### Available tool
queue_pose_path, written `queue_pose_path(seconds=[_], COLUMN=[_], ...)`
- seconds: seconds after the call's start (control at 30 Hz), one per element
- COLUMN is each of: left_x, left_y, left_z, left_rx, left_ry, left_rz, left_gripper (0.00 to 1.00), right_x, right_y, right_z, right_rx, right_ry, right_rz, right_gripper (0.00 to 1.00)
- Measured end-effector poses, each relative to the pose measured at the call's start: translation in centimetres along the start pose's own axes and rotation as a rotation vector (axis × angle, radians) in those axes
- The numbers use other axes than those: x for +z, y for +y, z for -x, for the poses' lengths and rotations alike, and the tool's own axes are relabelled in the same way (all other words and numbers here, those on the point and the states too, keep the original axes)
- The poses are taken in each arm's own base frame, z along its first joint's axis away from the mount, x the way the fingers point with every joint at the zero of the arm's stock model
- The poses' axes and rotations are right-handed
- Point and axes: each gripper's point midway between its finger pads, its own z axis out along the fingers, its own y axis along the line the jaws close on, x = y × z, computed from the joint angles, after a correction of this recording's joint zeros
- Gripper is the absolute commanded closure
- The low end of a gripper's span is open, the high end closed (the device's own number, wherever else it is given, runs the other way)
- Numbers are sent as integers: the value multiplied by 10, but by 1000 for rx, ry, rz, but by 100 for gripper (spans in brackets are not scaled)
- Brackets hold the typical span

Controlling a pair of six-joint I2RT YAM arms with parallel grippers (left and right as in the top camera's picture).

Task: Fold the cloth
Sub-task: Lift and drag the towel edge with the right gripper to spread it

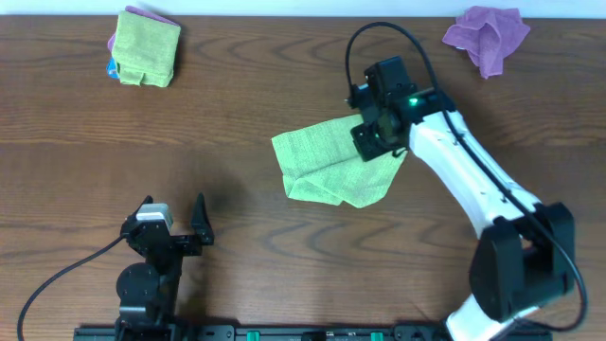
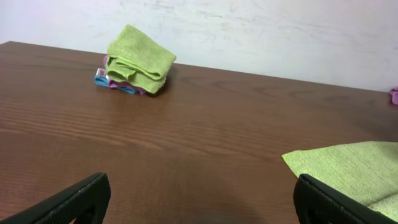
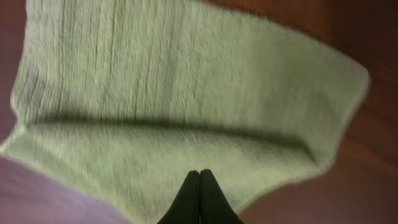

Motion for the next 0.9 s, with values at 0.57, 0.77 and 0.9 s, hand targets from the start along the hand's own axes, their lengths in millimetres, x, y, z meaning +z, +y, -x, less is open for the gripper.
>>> queue_pose_path(seconds=[0.57,0.77,0.9], left_x=[0,0,0], left_y=[0,0,0], left_z=[0,0,0], left_rx=[0,0,0], left_ry=[0,0,0], left_rz=[0,0,0], left_gripper=[5,5,5], right_x=[75,90,98], right_y=[20,21,22], right_z=[12,6,3], right_rx=[-39,-40,-40], right_ry=[5,30,46], right_rz=[55,59,62], right_gripper=[98,98,98])
